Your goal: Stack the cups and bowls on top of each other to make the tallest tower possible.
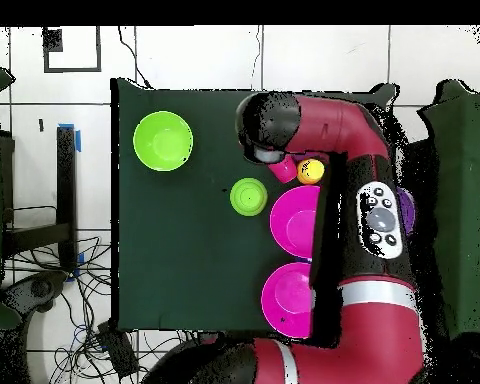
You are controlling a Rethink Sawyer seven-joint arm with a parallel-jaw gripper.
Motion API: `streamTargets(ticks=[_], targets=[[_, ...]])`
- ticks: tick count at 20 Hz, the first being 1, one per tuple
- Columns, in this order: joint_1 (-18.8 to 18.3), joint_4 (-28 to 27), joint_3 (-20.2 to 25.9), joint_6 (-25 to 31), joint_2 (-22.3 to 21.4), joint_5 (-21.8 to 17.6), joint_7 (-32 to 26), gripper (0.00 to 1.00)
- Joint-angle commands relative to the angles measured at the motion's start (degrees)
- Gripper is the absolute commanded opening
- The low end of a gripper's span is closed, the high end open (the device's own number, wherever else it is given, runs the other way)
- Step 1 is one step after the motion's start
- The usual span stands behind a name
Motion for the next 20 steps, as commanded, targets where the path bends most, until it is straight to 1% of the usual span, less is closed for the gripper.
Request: streamTargets(ticks=[1,5,6,7,11,15,20], targets=[[4.12,-6.9,1.5,6.01,3.92,-0.05,5.34,1.0],[5.0,-8.1,0.51,6.53,4.9,0.44,6.04,1.0],[4.86,-7.38,0.15,6.27,4.92,0.76,6.44,1.0],[4.4,-5.8,-0.72,3.82,5.19,1.0,8.06,1.0],[2.78,-1.88,-1.98,2.03,5.59,0.41,5.98,1.0],[2.76,1.33,-4.46,4.92,4.04,0.03,6.16,1.0],[2.67,4.51,-5.8,4.95,2.03,0.59,4.89,1.0]])
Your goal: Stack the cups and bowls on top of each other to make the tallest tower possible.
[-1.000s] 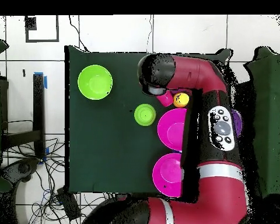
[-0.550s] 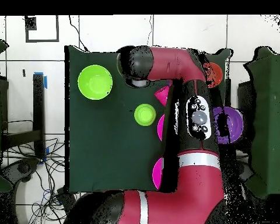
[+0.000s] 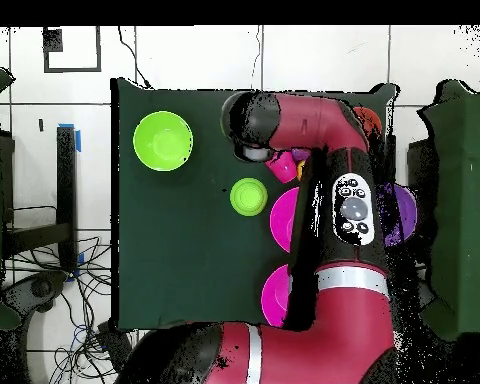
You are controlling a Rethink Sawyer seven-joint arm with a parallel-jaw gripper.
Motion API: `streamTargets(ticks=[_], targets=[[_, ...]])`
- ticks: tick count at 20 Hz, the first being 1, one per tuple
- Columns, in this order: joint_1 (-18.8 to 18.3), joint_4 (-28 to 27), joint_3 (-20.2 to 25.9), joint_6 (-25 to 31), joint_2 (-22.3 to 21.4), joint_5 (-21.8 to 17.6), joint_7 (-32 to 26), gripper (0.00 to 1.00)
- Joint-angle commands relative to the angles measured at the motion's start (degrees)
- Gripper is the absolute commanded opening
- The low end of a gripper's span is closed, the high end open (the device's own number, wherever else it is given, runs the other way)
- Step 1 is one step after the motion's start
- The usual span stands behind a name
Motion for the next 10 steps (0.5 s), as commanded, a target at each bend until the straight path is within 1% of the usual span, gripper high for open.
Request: streamTargets(ticks=[1,2,5,7,10], targets=[[-0.81,7.77,-1.3,4.52,-1.52,0.39,4.88,1.0],[-0.83,8.1,-1.23,4.6,-1.55,0.82,4.89,1.0],[-0.88,10.52,0.65,7.95,-3.15,5.03,5.41,1.0],[-0.54,11.5,1.06,8.78,-4.0,6.95,6.07,1.0],[-0.22,12.46,1.09,7.82,-4.37,8.39,6.17,1.0]])
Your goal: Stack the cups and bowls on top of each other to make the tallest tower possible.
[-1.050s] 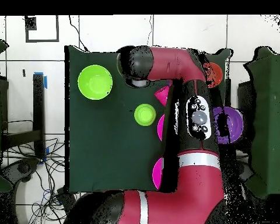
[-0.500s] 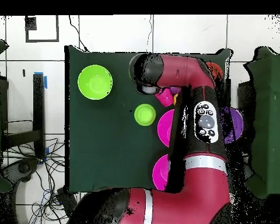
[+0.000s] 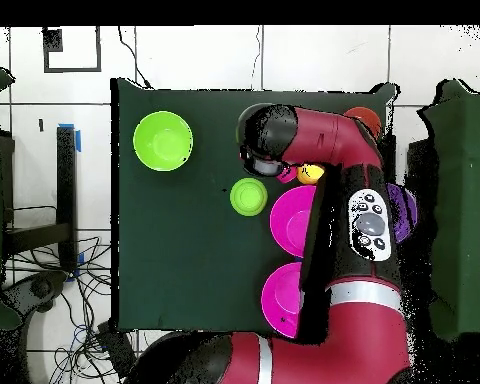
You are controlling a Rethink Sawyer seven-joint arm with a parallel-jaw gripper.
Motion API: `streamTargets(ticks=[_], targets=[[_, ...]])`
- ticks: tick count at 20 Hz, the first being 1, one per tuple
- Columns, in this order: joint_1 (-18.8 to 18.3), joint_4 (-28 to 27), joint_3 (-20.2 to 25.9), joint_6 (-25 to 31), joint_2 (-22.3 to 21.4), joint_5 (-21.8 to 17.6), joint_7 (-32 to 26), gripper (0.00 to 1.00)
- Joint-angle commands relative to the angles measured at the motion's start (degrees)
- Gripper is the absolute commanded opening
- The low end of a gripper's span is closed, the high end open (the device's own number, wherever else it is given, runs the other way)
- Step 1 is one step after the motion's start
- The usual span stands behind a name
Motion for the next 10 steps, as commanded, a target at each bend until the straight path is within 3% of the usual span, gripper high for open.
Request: streamTargets(ticks=[1,8,10], targets=[[0.86,7.58,3.11,5.36,-2.2,4.32,6.19,1.0],[0.83,10.0,1.88,2.23,-2.42,4.31,4.96,1.0],[-0.03,11.5,2.36,-1.71,-2.1,3.64,3.46,1.0]])
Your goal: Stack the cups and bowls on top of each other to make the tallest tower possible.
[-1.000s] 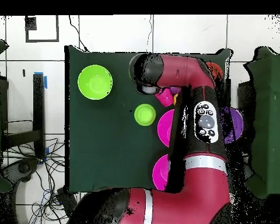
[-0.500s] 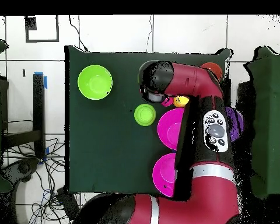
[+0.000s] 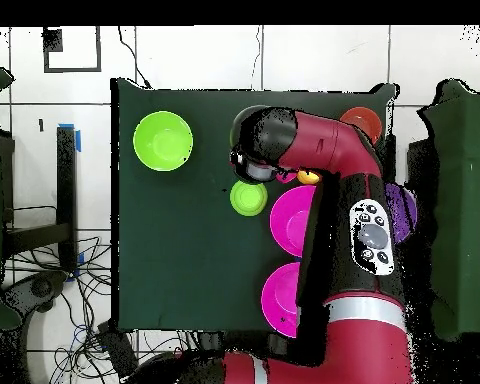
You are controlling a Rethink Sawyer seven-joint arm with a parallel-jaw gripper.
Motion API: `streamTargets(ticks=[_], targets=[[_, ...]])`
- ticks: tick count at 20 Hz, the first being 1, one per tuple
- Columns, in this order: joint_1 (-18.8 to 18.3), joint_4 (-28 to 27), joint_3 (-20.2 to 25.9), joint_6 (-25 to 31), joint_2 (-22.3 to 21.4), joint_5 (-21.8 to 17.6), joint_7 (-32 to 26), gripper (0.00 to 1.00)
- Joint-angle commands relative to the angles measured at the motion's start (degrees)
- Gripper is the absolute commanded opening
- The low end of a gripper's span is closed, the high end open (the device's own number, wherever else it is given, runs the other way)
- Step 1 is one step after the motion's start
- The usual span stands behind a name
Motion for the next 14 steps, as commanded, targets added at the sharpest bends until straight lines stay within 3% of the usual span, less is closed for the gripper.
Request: streamTargets(ticks=[1,5,14], targets=[[-0.73,7.85,2.49,-5.54,1.93,-0.99,2.77,1.0],[-1.76,7.04,2.74,-10.47,4.99,-2.81,1.81,1.0],[-1.19,5.28,2.48,-12.8,8.28,-2.31,2.92,1.0]])
